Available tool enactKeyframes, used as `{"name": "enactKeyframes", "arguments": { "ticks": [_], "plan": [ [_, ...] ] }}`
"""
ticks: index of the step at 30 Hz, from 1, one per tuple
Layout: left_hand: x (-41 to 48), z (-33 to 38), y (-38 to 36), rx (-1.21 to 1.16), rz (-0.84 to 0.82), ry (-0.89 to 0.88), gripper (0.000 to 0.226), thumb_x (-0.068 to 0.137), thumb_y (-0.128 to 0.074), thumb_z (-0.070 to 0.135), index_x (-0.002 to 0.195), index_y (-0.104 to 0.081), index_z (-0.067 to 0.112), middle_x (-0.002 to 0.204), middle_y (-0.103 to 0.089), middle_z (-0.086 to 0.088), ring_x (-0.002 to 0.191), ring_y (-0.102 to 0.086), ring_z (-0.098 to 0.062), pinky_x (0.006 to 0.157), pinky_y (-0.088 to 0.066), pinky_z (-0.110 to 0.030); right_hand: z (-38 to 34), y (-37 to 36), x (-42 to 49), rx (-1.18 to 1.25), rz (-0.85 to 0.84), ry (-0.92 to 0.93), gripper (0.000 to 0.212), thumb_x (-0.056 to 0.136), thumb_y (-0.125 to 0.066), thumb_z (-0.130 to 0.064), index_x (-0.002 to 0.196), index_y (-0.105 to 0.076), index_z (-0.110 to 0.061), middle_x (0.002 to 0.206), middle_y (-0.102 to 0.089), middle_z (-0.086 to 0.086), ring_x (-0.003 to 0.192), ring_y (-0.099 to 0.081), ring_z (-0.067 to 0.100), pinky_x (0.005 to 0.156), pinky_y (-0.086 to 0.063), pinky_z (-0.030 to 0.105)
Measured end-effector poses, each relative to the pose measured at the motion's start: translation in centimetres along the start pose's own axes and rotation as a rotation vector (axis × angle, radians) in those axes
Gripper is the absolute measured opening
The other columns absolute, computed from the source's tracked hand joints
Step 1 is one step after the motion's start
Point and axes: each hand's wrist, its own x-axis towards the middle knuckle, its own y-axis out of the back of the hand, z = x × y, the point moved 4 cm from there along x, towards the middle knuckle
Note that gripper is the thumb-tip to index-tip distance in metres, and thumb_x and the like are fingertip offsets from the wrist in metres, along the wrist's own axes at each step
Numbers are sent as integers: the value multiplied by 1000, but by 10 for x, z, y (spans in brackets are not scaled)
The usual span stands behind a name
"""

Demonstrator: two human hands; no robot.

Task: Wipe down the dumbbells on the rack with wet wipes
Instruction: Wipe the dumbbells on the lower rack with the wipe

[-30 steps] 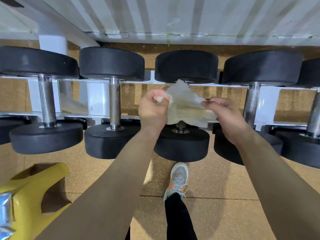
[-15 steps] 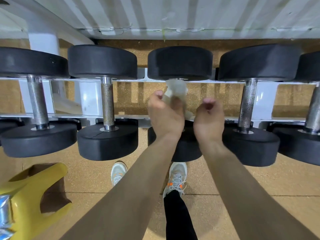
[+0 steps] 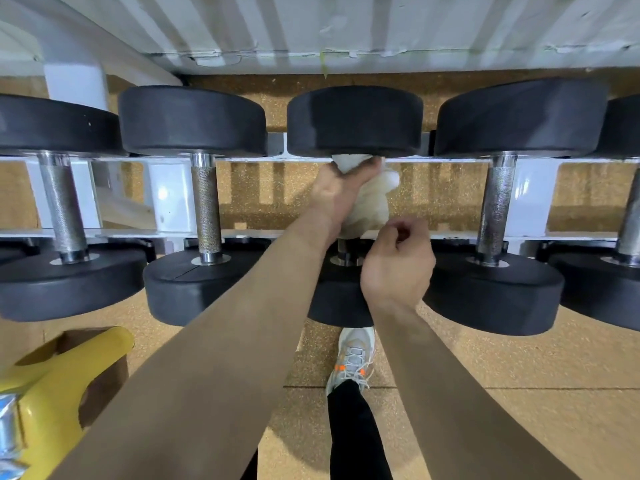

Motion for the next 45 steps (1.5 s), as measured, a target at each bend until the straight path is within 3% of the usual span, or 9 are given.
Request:
{"name": "enactKeyframes", "arguments": {
  "ticks": [7,16,19,22,24,29,35,41,45],
  "plan": [
    [-11,-37,18,382,-161,11,51,83,-78,40,124,-63,12,110,-72,-8,96,-69,-23,69,-54,-26,-8,2,-3,-49,-24,-14,23,82,-39,-38,90,-57,-28,90,-66,-3,83,-63,23,73,-55,45],
    [1,10,-2,-3,-81,70,30,74,-89,31,88,-65,20,90,-75,-6,92,-73,-27,94,-59,-46,-2,0,0,-21,-32,-28,28,83,-38,-37,93,-61,-25,92,-66,-1,84,-63,22,74,-54,42],
    [-4,-11,7,53,-295,118,60,65,-92,45,109,-72,10,85,-76,-9,80,-73,-30,72,-62,-45,-3,-1,1,-30,-40,-28,30,82,-38,-38,95,-61,-23,95,-66,1,85,-62,24,75,-52,40],
    [-19,-33,16,174,-609,90,10,93,-70,22,95,-80,19,57,-58,-1,50,-47,-17,49,-31,-31,-3,-1,1,-49,-48,-25,30,82,-36,-39,89,-57,-19,92,-64,5,84,-60,27,73,-52,41],
    [-21,-31,17,196,-657,108,20,93,-66,12,82,-79,22,54,-53,-1,49,-42,-17,53,-26,-33,-3,0,2,-54,-38,-20,28,82,-36,-38,87,-56,-18,90,-63,5,82,-60,27,71,-52,42],
    [-11,-16,8,229,-84,174,49,75,-85,29,114,-63,9,98,-72,-7,90,-69,-25,70,-56,-31,-5,0,1,-43,-28,-3,29,83,-37,-36,93,-60,-22,95,-66,2,84,-61,25,70,-50,37],
    [-5,8,-12,131,220,61,27,83,-78,28,100,-61,16,88,-64,-1,82,-61,-21,75,-44,-23,-2,-1,1,-38,-21,-5,24,87,-39,-32,91,-60,-22,93,-65,1,82,-61,23,71,-54,42],
    [-5,-20,9,36,-381,242,25,86,-77,31,100,-69,12,75,-72,-4,66,-69,-20,65,-56,-30,-3,-1,0,-39,-26,0,30,85,-37,-35,91,-60,-18,95,-65,5,83,-61,26,69,-47,37],
    [-14,-34,19,195,-456,235,29,84,-80,28,99,-69,7,78,-74,-7,71,-71,-19,61,-53,-28,-4,-1,1,-54,-18,-11,32,85,-37,-38,93,-61,-19,97,-66,5,86,-62,27,73,-52,41]
  ]
}}
